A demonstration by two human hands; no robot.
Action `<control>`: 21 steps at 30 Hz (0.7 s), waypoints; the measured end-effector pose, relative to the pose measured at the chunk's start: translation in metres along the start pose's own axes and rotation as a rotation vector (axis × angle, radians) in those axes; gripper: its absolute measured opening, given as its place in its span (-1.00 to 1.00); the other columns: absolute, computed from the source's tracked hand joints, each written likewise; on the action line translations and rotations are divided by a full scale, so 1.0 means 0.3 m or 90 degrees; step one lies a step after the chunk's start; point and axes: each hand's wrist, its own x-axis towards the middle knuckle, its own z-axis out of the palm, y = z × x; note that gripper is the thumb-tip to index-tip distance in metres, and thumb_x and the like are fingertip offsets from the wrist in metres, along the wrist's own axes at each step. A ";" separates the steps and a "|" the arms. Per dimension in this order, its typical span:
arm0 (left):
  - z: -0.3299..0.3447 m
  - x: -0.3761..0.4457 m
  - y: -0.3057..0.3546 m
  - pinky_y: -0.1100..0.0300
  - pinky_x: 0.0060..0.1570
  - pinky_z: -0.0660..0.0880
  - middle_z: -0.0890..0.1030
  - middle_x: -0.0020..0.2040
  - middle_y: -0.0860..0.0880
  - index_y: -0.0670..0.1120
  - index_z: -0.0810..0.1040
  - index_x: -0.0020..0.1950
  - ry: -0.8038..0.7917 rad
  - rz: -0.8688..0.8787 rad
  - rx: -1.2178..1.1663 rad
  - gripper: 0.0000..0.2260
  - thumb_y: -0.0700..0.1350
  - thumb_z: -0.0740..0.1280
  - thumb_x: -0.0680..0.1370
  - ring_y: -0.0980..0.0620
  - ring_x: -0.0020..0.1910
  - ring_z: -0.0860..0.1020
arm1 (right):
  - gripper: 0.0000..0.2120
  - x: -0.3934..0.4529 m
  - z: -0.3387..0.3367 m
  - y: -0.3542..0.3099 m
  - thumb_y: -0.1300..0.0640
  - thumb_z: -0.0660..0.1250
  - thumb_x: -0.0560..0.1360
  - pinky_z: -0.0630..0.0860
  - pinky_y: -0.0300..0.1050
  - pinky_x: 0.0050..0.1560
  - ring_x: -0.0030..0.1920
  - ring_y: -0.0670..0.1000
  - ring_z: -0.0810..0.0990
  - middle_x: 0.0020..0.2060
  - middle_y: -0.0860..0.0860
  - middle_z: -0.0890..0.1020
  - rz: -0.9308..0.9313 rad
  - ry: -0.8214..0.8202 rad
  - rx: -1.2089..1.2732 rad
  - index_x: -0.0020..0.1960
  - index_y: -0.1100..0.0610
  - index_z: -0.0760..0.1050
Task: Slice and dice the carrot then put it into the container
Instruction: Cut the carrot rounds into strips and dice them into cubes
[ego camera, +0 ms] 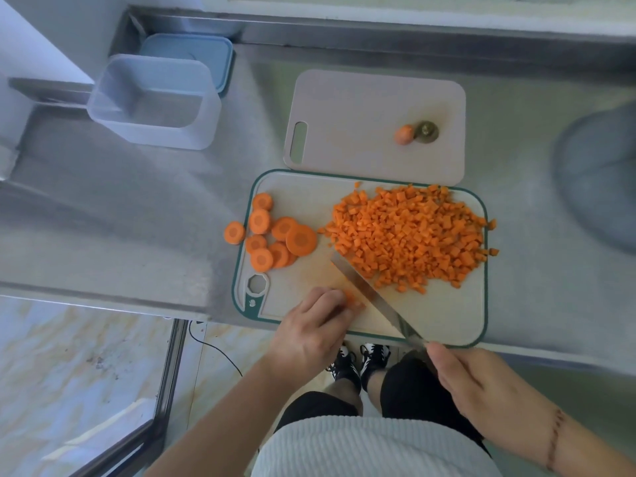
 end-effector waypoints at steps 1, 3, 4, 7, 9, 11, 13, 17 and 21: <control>0.000 0.001 0.000 0.03 -0.01 0.57 0.49 0.10 -0.10 -0.28 0.67 0.14 0.002 0.001 -0.001 -0.80 -0.40 0.40 0.54 -0.17 0.04 0.56 | -0.35 -0.016 -0.001 0.012 -0.41 -0.06 0.49 0.26 -0.30 -0.36 -0.47 -0.14 0.26 -0.52 -0.05 0.27 0.006 -0.009 -0.001 -0.38 0.17 0.20; -0.002 0.002 0.001 0.05 0.04 0.57 0.52 0.09 -0.10 -0.28 0.67 0.14 0.005 0.003 -0.004 -0.77 -0.42 0.42 0.50 -0.16 0.05 0.56 | -0.31 -0.031 0.007 0.030 -0.44 -0.05 0.46 0.24 -0.29 -0.34 -0.45 -0.14 0.26 -0.50 -0.02 0.26 0.021 -0.024 -0.008 -0.36 0.20 0.20; -0.003 0.002 0.002 0.06 0.08 0.57 0.55 0.08 -0.12 -0.28 0.68 0.13 0.005 0.004 -0.004 -0.77 -0.42 0.42 0.50 -0.15 0.05 0.56 | -0.30 -0.030 0.012 0.036 -0.46 -0.05 0.46 0.25 -0.26 -0.33 -0.43 -0.14 0.25 -0.48 -0.01 0.25 0.031 -0.025 -0.011 -0.35 0.21 0.20; -0.008 0.006 0.000 0.09 0.12 0.56 0.64 0.01 -0.16 -0.29 0.69 0.08 0.007 -0.002 -0.006 -0.81 -0.43 0.42 0.50 -0.14 0.04 0.58 | -0.41 -0.010 0.014 0.008 -0.38 -0.04 0.46 0.32 -0.30 -0.30 -0.45 -0.13 0.27 -0.52 -0.05 0.27 0.053 -0.040 -0.004 -0.39 0.14 0.19; -0.010 0.012 -0.002 0.09 0.10 0.56 0.65 0.00 -0.16 -0.28 0.68 0.03 0.006 -0.004 -0.008 -0.84 -0.44 0.42 0.49 -0.15 0.02 0.59 | -0.43 0.018 0.012 -0.017 -0.35 -0.06 0.44 0.32 -0.30 -0.31 -0.47 -0.11 0.26 -0.53 -0.04 0.26 0.042 -0.054 -0.007 -0.39 0.14 0.18; -0.012 0.013 -0.004 0.09 0.07 0.57 0.66 0.00 -0.15 -0.27 0.68 0.01 0.002 -0.005 -0.012 -0.83 -0.46 0.42 0.49 -0.15 0.02 0.60 | -0.41 0.047 0.023 -0.037 -0.37 -0.11 0.46 0.27 -0.23 -0.38 -0.48 -0.09 0.21 -0.53 -0.01 0.22 0.026 -0.053 -0.048 -0.39 0.13 0.18; -0.017 0.013 -0.008 0.10 0.07 0.57 0.66 0.01 -0.15 -0.27 0.69 0.00 -0.007 -0.003 -0.015 -0.83 -0.47 0.40 0.50 -0.14 0.03 0.60 | -0.40 0.069 0.040 -0.062 -0.36 -0.12 0.49 0.30 -0.17 -0.37 -0.49 -0.06 0.25 -0.55 -0.03 0.26 0.016 -0.040 -0.104 -0.42 0.11 0.21; -0.025 0.018 -0.005 0.10 0.03 0.57 0.66 0.00 -0.13 -0.26 0.69 0.01 -0.018 -0.017 -0.003 -0.86 -0.43 0.45 0.50 -0.14 0.01 0.60 | -0.41 0.064 0.037 -0.087 -0.34 -0.07 0.50 0.30 -0.18 -0.38 -0.51 -0.08 0.26 -0.56 -0.03 0.27 -0.001 -0.015 -0.095 -0.42 0.12 0.23; -0.017 0.027 0.006 0.11 0.02 0.56 0.64 -0.03 -0.12 -0.26 0.69 -0.01 -0.002 -0.032 -0.003 -0.88 -0.40 0.47 0.49 -0.12 -0.02 0.57 | -0.40 -0.007 -0.004 -0.064 -0.34 -0.03 0.47 0.27 -0.22 -0.38 -0.47 -0.10 0.25 -0.52 0.00 0.24 -0.003 -0.016 -0.047 -0.39 0.19 0.21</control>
